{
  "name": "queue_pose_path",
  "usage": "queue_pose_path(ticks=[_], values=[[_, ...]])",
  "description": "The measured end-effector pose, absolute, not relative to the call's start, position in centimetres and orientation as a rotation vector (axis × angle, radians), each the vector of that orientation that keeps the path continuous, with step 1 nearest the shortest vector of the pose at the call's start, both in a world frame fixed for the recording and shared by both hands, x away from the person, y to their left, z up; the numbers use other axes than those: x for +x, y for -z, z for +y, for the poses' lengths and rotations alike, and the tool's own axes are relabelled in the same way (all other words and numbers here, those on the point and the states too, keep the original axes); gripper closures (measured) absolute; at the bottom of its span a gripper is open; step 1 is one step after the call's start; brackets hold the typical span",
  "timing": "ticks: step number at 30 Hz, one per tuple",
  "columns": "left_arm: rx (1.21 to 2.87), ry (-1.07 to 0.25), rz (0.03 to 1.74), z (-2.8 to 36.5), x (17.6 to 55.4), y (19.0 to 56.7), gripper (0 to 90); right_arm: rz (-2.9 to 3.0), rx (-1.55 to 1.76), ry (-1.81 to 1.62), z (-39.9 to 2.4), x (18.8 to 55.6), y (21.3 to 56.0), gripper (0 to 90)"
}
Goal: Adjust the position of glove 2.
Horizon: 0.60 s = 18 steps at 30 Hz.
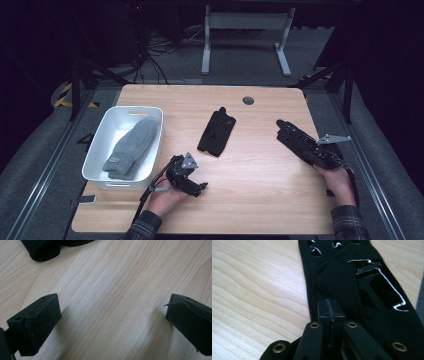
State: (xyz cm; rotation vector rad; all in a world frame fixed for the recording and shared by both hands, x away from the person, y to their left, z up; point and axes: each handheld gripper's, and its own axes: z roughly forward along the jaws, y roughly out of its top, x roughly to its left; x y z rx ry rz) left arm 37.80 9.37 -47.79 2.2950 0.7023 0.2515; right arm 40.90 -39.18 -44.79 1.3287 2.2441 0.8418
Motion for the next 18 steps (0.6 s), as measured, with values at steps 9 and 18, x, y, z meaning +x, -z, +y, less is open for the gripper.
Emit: queue_pose_path(ticks=[9, 18], values=[[2.294, -0.252, 0.702, 9.4, 37.8, 47.8, 0.3, 2.332, 1.263, -0.864, -37.4, 40.4, 44.7, 90.0], [2.295, -0.251, 0.703, 9.4, 37.8, 47.8, 0.3, 2.445, 1.141, -0.892, -34.1, 39.8, 44.8, 90.0]])
